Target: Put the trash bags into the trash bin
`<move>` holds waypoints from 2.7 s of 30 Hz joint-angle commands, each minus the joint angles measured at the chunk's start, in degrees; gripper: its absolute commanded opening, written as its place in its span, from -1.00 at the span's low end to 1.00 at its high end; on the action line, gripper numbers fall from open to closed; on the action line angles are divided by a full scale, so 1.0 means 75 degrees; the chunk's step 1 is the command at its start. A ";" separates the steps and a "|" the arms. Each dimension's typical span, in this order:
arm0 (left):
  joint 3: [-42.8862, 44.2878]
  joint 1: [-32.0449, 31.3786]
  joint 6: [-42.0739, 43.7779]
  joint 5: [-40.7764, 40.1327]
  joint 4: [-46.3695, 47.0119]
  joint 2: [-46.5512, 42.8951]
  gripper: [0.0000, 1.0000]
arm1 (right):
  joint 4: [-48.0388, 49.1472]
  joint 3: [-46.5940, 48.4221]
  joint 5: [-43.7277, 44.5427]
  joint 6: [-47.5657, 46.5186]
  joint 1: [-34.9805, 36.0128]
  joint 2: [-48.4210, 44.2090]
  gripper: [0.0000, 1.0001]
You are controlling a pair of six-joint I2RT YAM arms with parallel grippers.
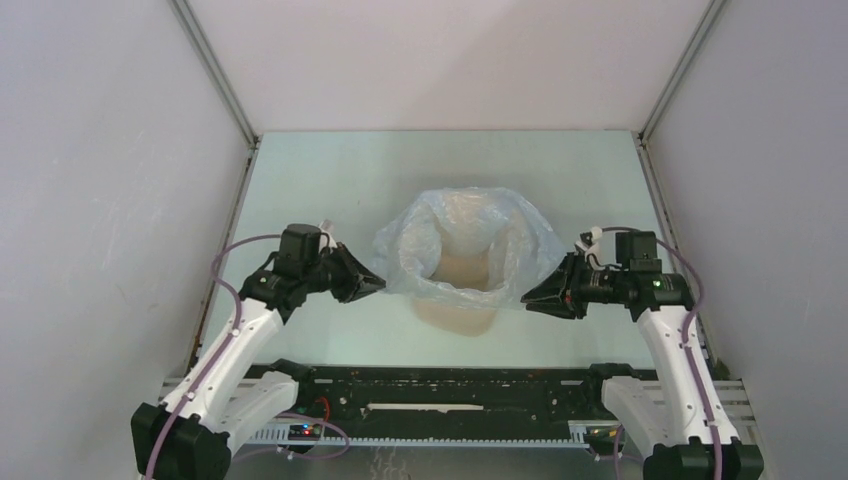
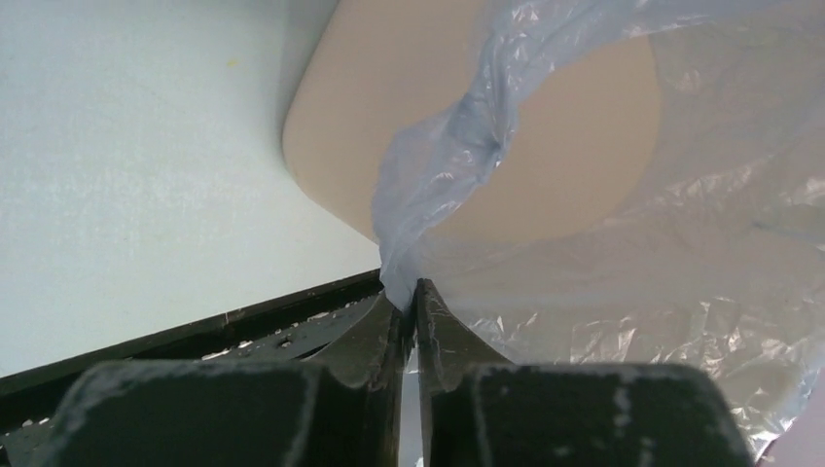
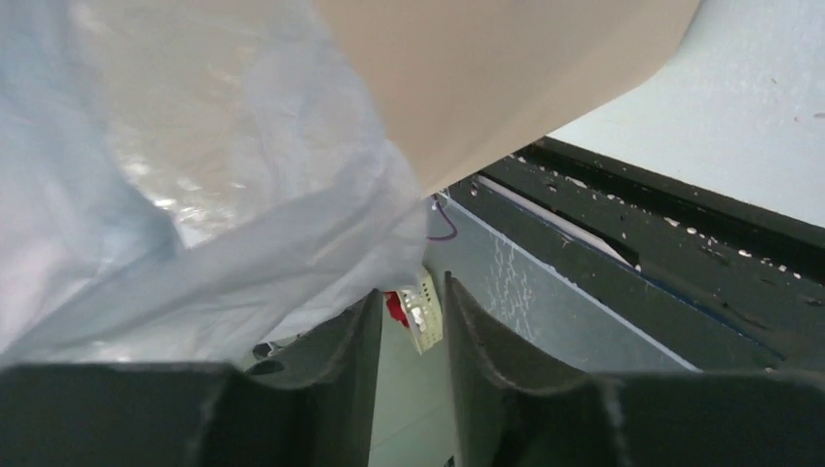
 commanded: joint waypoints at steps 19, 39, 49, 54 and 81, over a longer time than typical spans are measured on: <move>0.2268 0.0819 0.0925 -0.1057 -0.0311 0.0733 0.86 | -0.1943 0.4634 0.3640 -0.2593 -0.0225 0.1732 0.65; 0.1676 0.0157 0.1421 0.0241 0.1484 0.4112 -0.99 | 0.1988 0.1885 0.2916 -0.1727 0.1061 0.3838 -1.00; 0.1073 -0.0844 0.1230 0.0098 0.1740 0.3989 -1.00 | 0.2153 0.1433 0.3105 -0.1797 0.1225 0.4005 -0.98; 0.0505 -0.1105 0.1194 -0.0091 0.1819 0.3852 -1.00 | 0.2433 0.0994 0.3274 -0.1773 0.1532 0.4247 -0.89; 0.0180 -0.0664 0.0916 -0.0561 0.1152 0.1666 -0.15 | -0.1810 0.3516 0.5400 -0.2805 0.1181 0.2416 0.43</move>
